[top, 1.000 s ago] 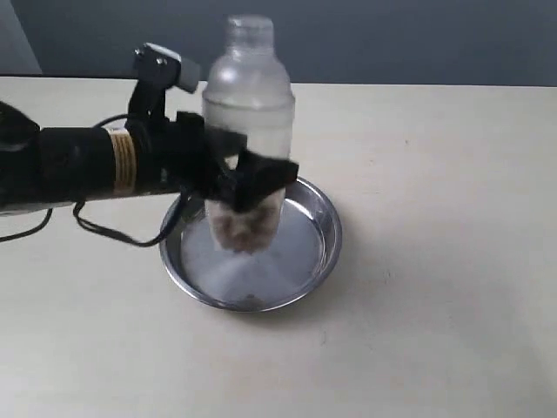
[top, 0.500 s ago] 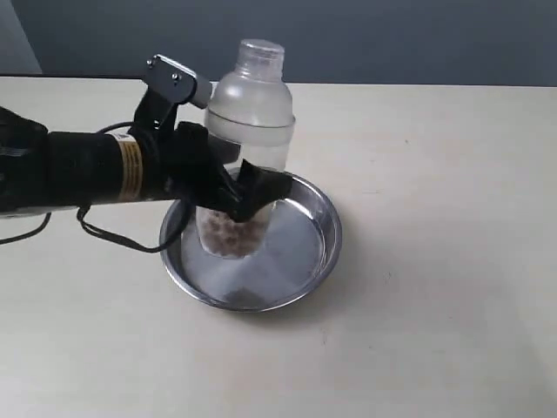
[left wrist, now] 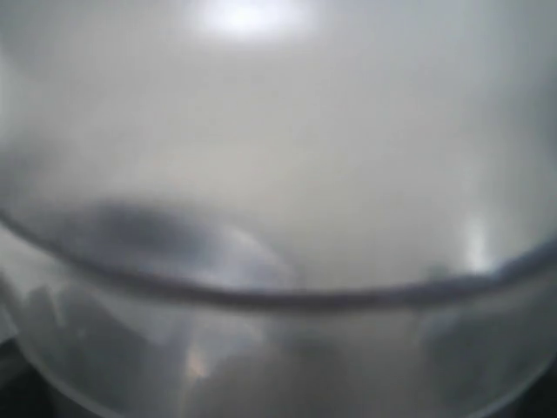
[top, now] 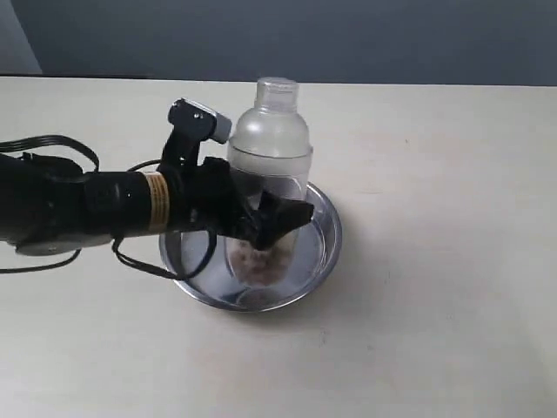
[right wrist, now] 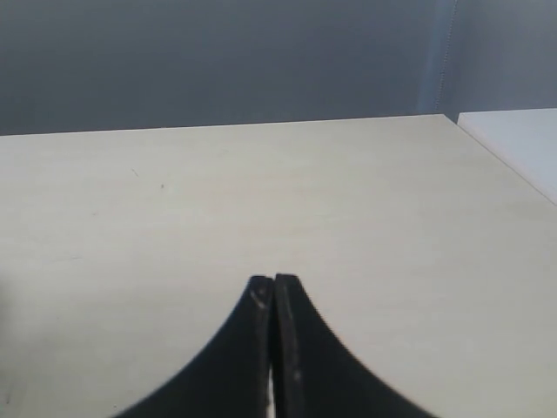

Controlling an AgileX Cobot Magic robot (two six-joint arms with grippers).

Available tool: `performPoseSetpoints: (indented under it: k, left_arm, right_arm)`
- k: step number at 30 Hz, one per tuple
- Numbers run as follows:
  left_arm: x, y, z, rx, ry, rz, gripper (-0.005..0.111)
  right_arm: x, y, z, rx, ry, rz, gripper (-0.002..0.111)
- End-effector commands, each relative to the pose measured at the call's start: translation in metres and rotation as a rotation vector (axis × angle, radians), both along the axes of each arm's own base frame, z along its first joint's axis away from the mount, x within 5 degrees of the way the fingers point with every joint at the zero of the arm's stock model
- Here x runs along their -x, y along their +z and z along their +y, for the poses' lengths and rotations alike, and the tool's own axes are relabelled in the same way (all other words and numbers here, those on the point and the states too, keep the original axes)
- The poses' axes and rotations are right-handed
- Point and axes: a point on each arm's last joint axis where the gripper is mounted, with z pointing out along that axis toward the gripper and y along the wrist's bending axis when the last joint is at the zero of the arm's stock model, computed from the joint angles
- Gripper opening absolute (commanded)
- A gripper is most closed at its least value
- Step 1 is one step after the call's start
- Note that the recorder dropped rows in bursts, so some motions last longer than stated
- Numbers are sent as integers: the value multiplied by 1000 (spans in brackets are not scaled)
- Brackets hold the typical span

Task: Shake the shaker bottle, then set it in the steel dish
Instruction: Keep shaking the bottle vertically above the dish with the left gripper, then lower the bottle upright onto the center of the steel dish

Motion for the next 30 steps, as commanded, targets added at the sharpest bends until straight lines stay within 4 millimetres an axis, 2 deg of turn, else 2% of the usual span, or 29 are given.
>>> performPoseSetpoints:
  k: [1, 2, 4, 6, 7, 8, 10, 12, 13, 14, 15, 17, 18, 19, 20, 21, 22, 23, 24, 25, 26, 28, 29, 30]
  left_arm:
    - [-13, 85, 7, 106, 10, -281, 0]
    - [-12, 90, 6, 12, 8, -294, 0]
    - [-9, 59, 2, -95, 32, -177, 0]
    - [-4, 13, 0, -17, 33, -42, 0]
    - [-3, 8, 2, 49, 34, -52, 0]
    - [-3, 12, 4, 120, 35, -89, 0]
    - [-6, 53, 13, 271, 49, -236, 0]
    - [-7, 96, 17, 193, 42, -361, 0]
    - [-8, 100, 18, 84, 53, -357, 0]
    - [-6, 96, 14, -12, 50, -328, 0]
    - [-4, 79, 12, -61, 62, -259, 0]
    - [1, 44, 10, -45, 51, -159, 0]
    - [4, 26, 12, 28, 47, -128, 0]
    - [4, 33, 14, 101, 44, -164, 0]
    - [1, 68, 19, 180, 49, -287, 0]
    - [-1, 88, 21, 167, 59, -344, 0]
    - [-2, 106, 22, 32, 54, -377, 0]
    - [-1, 102, 20, -14, 49, -345, 0]
    - [2, 67, 17, -56, 48, -217, 0]
    - [4, 45, 17, -61, 48, -154, 0]
    - [8, 26, 15, 44, 49, -113, 0]
    - [3, 67, 20, 198, 48, -287, 0]
    - [-1, 89, 20, 130, 40, -366, 0]
    - [-2, 86, 18, 6, 27, -341, 0]
  right_arm:
    - [0, 1, 0, 3, -4, -17, -1]
    - [0, 1, 0, 3, -4, -17, -1]
    - [0, 1, 0, 3, -4, -17, -1]
    - [0, 1, 0, 3, -4, -17, -1]
    - [0, 1, 0, 3, -4, -17, -1]
    - [0, 1, 0, 3, -4, -17, -1]
    - [0, 1, 0, 3, -4, -17, -1]
    - [0, 1, 0, 3, -4, -17, -1]
    - [0, 1, 0, 3, -4, -17, -1]
    - [0, 1, 0, 3, -4, -17, -1]
    - [0, 1, 0, 3, -4, -17, -1]
    - [0, 1, 0, 3, -4, -17, -1]
    - [0, 1, 0, 3, -4, -17, -1]
    - [0, 1, 0, 3, -4, -17, -1]
    - [0, 1, 0, 3, -4, -17, -1]
    - [0, 1, 0, 3, -4, -17, -1]
    - [0, 1, 0, 3, -4, -17, -1]
    - [0, 1, 0, 3, -4, -17, -1]
    - [0, 1, 0, 3, -4, -17, -1]
    - [0, 1, 0, 3, -4, -17, -1]
    - [0, 1, 0, 3, -4, -17, -1]
    - [0, 1, 0, 3, -4, -17, -1]
    - [0, 1, 0, 3, -4, -17, -1]
    - [0, 1, 0, 3, -4, -17, -1]
